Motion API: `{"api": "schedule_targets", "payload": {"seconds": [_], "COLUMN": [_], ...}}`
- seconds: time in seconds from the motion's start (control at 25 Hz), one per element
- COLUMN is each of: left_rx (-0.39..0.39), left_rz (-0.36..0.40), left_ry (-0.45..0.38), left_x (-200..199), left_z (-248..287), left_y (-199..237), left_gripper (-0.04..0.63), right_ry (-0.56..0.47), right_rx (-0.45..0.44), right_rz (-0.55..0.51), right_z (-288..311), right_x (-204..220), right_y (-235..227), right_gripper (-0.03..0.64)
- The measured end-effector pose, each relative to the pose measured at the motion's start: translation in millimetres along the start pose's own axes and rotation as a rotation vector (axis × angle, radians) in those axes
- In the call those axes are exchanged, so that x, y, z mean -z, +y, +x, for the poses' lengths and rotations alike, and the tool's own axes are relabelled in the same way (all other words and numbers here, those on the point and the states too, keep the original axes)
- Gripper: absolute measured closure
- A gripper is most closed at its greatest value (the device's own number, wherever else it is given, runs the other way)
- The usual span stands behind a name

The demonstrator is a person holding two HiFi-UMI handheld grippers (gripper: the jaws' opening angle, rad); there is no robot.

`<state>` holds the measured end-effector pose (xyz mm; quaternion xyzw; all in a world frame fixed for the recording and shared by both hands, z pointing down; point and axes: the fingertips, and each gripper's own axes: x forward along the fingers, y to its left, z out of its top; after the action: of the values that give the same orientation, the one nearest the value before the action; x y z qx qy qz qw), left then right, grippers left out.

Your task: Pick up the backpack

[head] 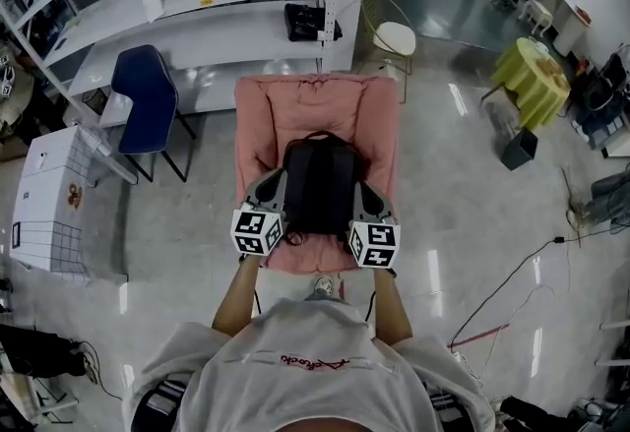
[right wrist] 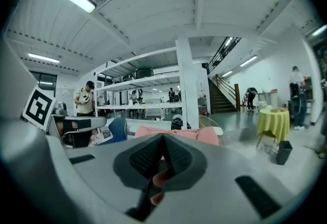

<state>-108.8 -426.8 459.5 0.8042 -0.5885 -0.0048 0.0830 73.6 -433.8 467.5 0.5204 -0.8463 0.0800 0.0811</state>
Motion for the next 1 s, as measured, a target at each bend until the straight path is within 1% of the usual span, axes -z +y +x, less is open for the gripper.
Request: {"api": "schedule_targets", "payload": {"seconds": [0.12, 0.24, 0.52, 0.72, 1.0], "left_rx": [-0.019, -0.041, -0.071, -0.068, -0.065], "left_rz": [0.013, 0.01, -0.003, -0.007, -0.019], "left_ry": [0.003, 0.015, 0.056, 0.082, 0.138], "left_x": [-1, 3, 20, 30, 57], "left_z": [19, 34, 53, 68, 81], "left_y": [4, 7, 16, 24, 42], "left_gripper": [0.595, 0.595, 0.595, 0.595, 0.595], "right_ry": [-0.002, 0.006, 0.025, 0.046, 0.087], "right_rx": [-0.017, -0.03, -0.054, -0.053, -0.047], "right_rz": [-0.001, 0.0, 0.006, 0.011, 0.017], "right_z": [18, 36, 66, 86, 109], "right_x": [-3, -4, 1, 10, 32], "right_y": [-16, -31, -48, -58, -64], "right_gripper": [0.599, 0.599, 0.6, 0.599, 0.598]}}
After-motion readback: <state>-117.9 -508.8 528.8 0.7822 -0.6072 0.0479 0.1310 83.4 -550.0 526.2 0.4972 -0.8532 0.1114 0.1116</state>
